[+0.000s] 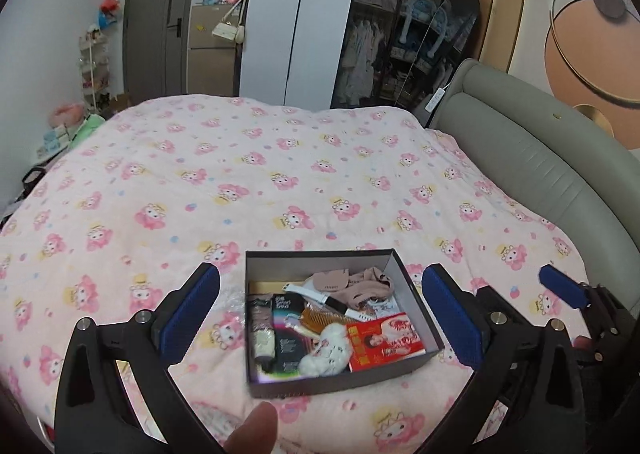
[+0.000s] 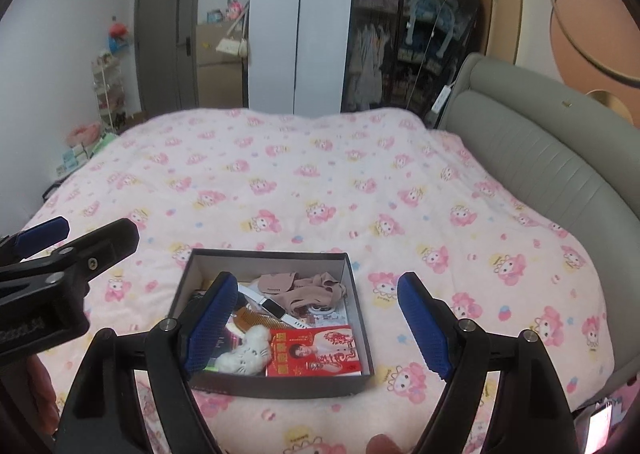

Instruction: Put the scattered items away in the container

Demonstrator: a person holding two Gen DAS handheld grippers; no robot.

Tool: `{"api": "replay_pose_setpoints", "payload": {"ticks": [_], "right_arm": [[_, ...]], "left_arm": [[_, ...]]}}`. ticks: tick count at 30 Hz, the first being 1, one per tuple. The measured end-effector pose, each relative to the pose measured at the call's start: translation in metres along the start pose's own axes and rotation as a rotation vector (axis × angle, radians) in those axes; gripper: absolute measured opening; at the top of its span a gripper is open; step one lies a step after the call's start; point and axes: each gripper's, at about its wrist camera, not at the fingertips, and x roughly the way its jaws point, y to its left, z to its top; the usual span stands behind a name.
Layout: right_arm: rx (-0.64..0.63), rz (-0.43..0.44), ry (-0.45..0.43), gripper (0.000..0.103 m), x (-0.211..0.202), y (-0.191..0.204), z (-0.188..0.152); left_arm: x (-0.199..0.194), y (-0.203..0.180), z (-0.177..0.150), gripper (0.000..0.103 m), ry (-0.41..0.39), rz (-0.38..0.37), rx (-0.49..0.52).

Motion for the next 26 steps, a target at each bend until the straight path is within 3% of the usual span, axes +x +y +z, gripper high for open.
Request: {"api": "replay_pose_setpoints", "payload": {"ticks": [12, 19, 26], "right_arm": [[0.039, -0.02, -0.029, 0.085, -0.058, -0.018, -0.065], [0.083, -0.031, -0.024, 0.086, -0.07, -0.031, -0.09], [0.101, -0.031, -0.018, 0.086, -0.074, -0.038, -0.102]], "left_arm": [[-0.064, -0.016, -0.07, 0.102, -0.042, 0.026, 0.02], [-0.073, -0.03, -0.104, 0.102, -0.025, 0.032, 0.06], [-0.074, -0.039, -0.115, 0.102, -0.016, 0.015, 0.065]]}}
